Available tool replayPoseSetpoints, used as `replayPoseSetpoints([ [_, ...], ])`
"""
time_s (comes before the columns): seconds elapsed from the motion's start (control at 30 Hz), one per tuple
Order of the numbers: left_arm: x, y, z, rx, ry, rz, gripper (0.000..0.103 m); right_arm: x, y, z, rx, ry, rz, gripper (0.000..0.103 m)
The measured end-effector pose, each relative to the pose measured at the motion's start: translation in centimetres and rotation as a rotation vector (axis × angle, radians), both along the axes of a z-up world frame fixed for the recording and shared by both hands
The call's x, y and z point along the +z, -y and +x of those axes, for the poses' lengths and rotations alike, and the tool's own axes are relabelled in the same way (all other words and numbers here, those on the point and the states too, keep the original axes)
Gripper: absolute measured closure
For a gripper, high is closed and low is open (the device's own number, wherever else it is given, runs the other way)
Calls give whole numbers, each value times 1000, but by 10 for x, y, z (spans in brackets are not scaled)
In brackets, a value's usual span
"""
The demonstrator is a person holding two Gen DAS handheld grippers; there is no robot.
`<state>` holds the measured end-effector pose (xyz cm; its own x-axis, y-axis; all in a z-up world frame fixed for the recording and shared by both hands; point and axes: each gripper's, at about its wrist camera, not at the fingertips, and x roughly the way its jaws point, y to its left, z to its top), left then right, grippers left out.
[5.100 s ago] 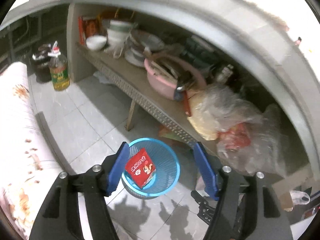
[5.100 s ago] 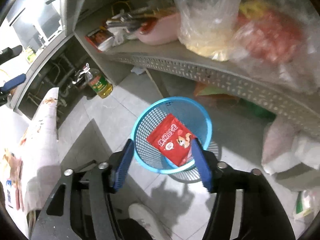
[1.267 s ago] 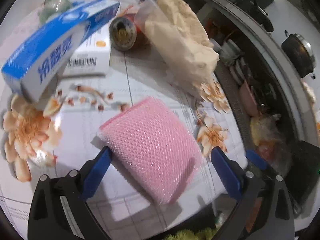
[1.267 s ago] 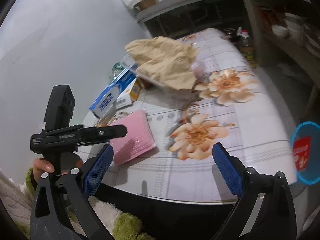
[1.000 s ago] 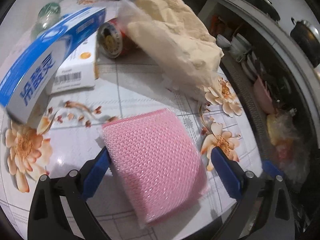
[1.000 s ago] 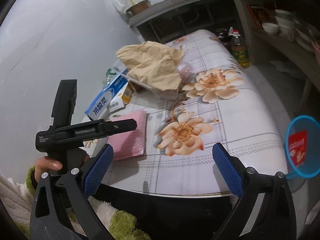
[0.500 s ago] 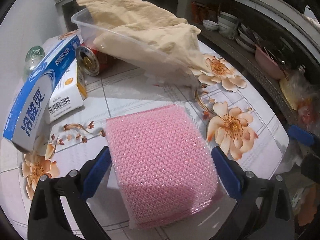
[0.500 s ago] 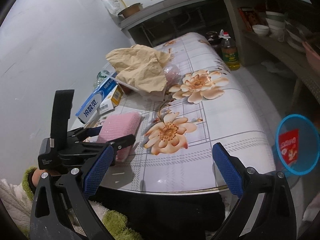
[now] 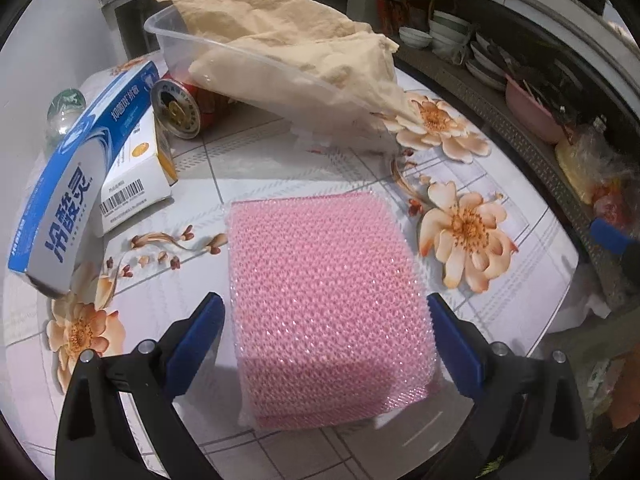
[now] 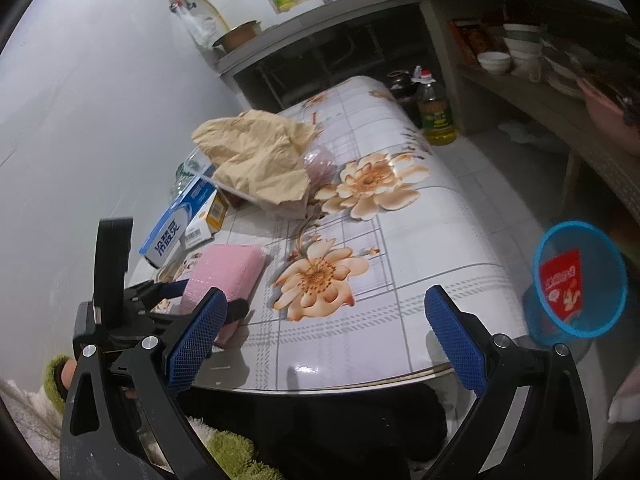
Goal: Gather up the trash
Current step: 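Lower the left gripper onto the pink mesh sponge and grasp it, then move the right gripper toward the tan paper in the clear tub while the left holds the sponge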
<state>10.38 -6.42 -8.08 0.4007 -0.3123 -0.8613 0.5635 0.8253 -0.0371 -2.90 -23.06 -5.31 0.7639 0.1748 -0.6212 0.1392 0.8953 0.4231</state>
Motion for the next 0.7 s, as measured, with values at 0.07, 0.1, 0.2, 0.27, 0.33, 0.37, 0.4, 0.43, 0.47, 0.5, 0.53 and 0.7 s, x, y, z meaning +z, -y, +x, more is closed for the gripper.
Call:
replayPoseSetpoints([
  [0.07,-1,1,-3,-8,13,13,6,2,1,-1,-11,0,-1,8],
  [0.1,-2,1,-4,-14,16,16,6,3,2,-2,-17,0,-3,8],
  [0.2,-3,0,-5,-18,28,27,6,5,2,-3,-34,-9,-20,8],
  [0.27,-3,-1,-5,-17,31,29,6,6,2,-4,-47,-17,-40,8],
  [0.33,-2,-1,-5,-15,32,27,6,7,1,-4,-59,-27,-59,8],
  [0.37,-2,1,-5,-14,32,26,6,7,1,-4,-65,-32,-69,8],
  [0.4,-2,1,-5,-13,35,26,8,8,0,-4,-70,-34,-76,8],
  [0.43,-1,0,-5,-12,38,27,10,9,0,-4,-79,-40,-87,8],
  [0.47,-1,-1,-5,-11,39,27,11,9,0,-4,-85,-44,-95,8],
  [0.5,-1,-2,-4,-11,41,27,12,10,0,-4,-93,-50,-105,8],
  [0.53,-1,-3,-4,-10,42,27,13,11,0,-4,-98,-53,-113,8],
  [0.7,0,-6,-3,-8,46,26,15,16,2,-7,-144,-63,-169,8],
])
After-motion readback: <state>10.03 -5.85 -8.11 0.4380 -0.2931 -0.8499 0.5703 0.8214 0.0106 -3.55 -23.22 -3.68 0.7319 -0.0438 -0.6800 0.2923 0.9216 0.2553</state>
